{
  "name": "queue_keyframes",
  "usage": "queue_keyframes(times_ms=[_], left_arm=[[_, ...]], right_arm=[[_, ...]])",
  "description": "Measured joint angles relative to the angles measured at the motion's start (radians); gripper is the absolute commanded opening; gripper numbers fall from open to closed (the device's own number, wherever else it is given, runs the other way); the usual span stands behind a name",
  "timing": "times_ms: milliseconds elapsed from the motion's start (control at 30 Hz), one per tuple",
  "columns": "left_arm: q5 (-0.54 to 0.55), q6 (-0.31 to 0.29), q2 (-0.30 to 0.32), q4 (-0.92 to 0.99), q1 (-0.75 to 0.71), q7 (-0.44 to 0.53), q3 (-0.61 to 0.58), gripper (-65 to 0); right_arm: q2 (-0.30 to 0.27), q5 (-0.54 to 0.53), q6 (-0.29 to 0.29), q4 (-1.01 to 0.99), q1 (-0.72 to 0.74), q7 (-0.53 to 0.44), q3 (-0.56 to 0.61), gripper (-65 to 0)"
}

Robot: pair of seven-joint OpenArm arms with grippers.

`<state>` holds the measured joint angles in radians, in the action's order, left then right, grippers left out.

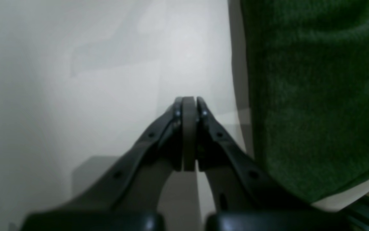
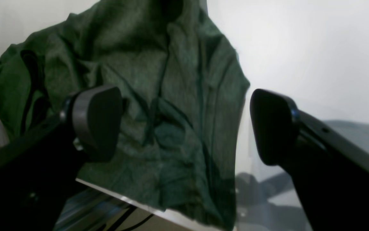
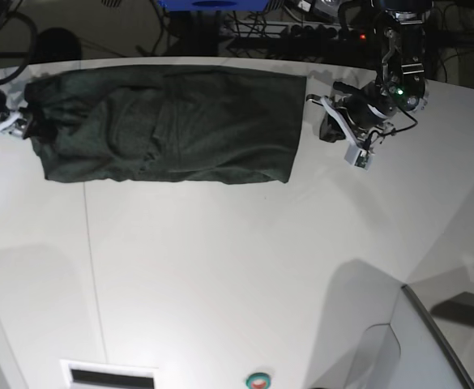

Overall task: Layout the t-shirt on the table in an organized manner, then fold the t-shirt properly
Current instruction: 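Grasp both ends of the folded shirt with both grippers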

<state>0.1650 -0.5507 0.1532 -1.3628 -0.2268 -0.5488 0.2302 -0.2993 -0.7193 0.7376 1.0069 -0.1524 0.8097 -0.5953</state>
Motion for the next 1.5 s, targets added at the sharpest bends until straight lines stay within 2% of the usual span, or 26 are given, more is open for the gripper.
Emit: queue_keyframes(times_ms=[100,200,267,400,500,733,800,867,1100,1167,1233,1400,1500], left_arm=[[0.0,0.0,0.0,0.0,0.0,0.0,0.0,-65.0],[0.0,0.0,0.0,0.0,0.002,-0.001,0.0,-65.0],[0.0,0.0,0.0,0.0,0.002,-0.001,0.0,-65.0],[0.0,0.0,0.0,0.0,0.002,-0.001,-0.001,-65.0],[0.0,0.0,0.0,0.0,0.002,-0.001,-0.003,-65.0],[0.006,0.002,-0.007,-0.001,0.005,0.006,-0.088,-65.0],[0.011,0.026,-0.016,-0.002,0.004,0.007,-0.087,-65.0],[0.01,0.027,-0.019,-0.003,0.005,0.007,-0.087,-65.0],[0.008,0.03,-0.02,-0.005,0.005,0.007,-0.087,-65.0],[0.007,0.03,-0.026,-0.005,0.005,0.006,-0.094,-65.0],[0.006,0.048,-0.026,-0.008,0.006,0.015,-0.14,-65.0],[0.008,0.045,-0.046,-0.008,0.008,0.014,-0.244,-65.0],[0.008,0.045,-0.062,-0.008,0.007,0.013,-0.264,-65.0]], right_arm=[[-0.002,0.0,0.008,0.001,-0.006,-0.002,0.005,-6.0],[-0.019,0.001,0.008,0.005,-0.006,0.005,0.059,-6.0],[-0.014,0.0,0.008,0.008,-0.005,0.003,0.079,-9.0],[0.032,-0.041,0.007,0.009,0.0,0.005,0.095,-15.8],[0.043,-0.05,0.019,0.009,0.002,0.005,0.128,-16.5],[0.047,-0.06,0.02,0.009,0.007,0.004,0.172,-16.8],[0.048,-0.06,0.02,0.009,0.007,0.003,0.172,-17.7],[0.05,-0.06,0.02,0.009,0.007,0.002,0.172,-23.7],[0.068,-0.016,0.019,0.005,0.005,0.041,0.182,-56.1],[0.068,-0.014,0.019,0.0,0.012,0.057,0.183,-62.6],[0.065,-0.01,0.019,0.0,0.019,0.073,0.183,-63.3],[0.064,-0.004,0.02,-0.002,0.038,0.107,0.183,-64.2],[0.068,0.024,0.014,0.042,0.034,0.107,0.185,-64.2]])
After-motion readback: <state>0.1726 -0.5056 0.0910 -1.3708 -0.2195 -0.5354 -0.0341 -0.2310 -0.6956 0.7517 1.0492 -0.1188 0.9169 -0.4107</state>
